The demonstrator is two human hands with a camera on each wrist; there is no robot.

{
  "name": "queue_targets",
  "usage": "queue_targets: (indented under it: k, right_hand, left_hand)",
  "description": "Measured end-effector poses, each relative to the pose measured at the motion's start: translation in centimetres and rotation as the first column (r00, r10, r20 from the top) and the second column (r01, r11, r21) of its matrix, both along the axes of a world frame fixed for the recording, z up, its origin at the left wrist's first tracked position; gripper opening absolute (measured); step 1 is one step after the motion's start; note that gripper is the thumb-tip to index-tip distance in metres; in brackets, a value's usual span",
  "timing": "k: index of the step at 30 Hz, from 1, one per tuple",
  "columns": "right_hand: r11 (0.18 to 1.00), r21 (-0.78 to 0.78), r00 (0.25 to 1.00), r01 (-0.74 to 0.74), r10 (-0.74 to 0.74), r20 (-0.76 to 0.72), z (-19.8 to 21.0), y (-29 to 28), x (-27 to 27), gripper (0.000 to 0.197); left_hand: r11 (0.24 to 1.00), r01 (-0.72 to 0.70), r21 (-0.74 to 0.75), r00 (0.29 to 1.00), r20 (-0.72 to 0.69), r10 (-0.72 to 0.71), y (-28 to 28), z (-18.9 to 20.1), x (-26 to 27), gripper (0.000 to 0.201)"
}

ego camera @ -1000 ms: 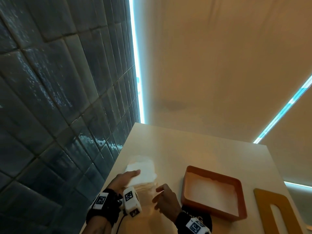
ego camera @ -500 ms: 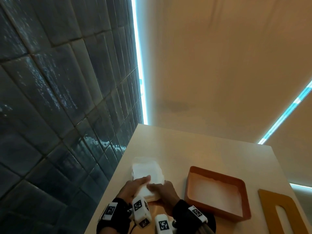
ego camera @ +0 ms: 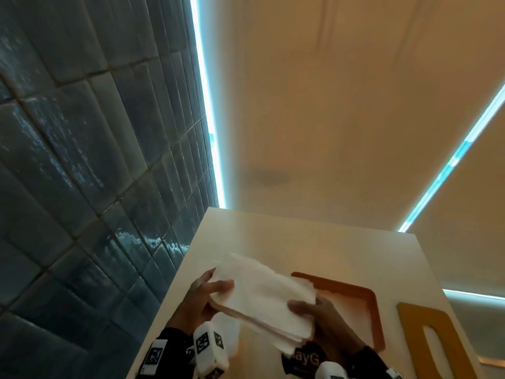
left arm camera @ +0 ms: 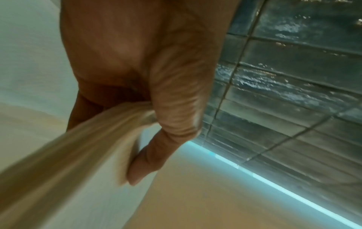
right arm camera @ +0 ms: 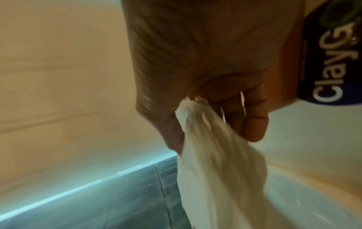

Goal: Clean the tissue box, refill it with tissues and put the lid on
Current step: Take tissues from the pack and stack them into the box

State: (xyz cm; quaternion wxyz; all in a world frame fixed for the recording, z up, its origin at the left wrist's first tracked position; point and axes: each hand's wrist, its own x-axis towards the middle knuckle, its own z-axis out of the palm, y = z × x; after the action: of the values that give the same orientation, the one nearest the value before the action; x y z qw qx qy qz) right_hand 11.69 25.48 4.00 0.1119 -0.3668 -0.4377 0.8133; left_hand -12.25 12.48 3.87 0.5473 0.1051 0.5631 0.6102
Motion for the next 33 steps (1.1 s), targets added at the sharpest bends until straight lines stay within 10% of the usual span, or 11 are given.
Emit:
queue_targets:
  k: [6, 11, 17, 24, 33]
  right_hand:
    - [0.943, 0.173, 0.959, 0.284, -0.282, -0.035, 1.1, 3.0, 3.4, 0.032]
    - [0.887, 0.279, 0.929, 0.368, -0.360, -0.083, 1.7, 4.0, 5.2, 0.033]
    - [0.881, 0.385, 0.961, 0.276, -0.258, -0.099, 2.1, 4.8, 7.3, 0.081]
    - [0.820, 0.495, 0.946, 0.287, -0.323, -0.015, 2.2, 5.3, 7.6, 0.046]
    - [0.617, 0.719, 0.832, 0.321, -0.547, 0.098, 1.3, 5.3, 7.1, 0.051]
  left_hand:
    - [0.984, 0.169, 0.063, 0.939, -0.313, -0.141, 2.5, 1.9, 4.6, 0.086]
    - [0.996, 0.033, 0.078, 0.836, -0.548, 0.015, 5.3, 2.3, 8.0, 0.070]
    - [0.988, 0.061, 0.141, 0.703, -0.709, 0.058, 6.8, 3.2, 10.0, 0.062]
    - [0.993, 0.084, 0.085, 0.665, -0.746, 0.008, 7.5, 2.5, 10.6, 0.024]
    - [0.996, 0.027, 0.087, 0.630, -0.775, 0.050, 8.6, 2.6, 12.2, 0.052]
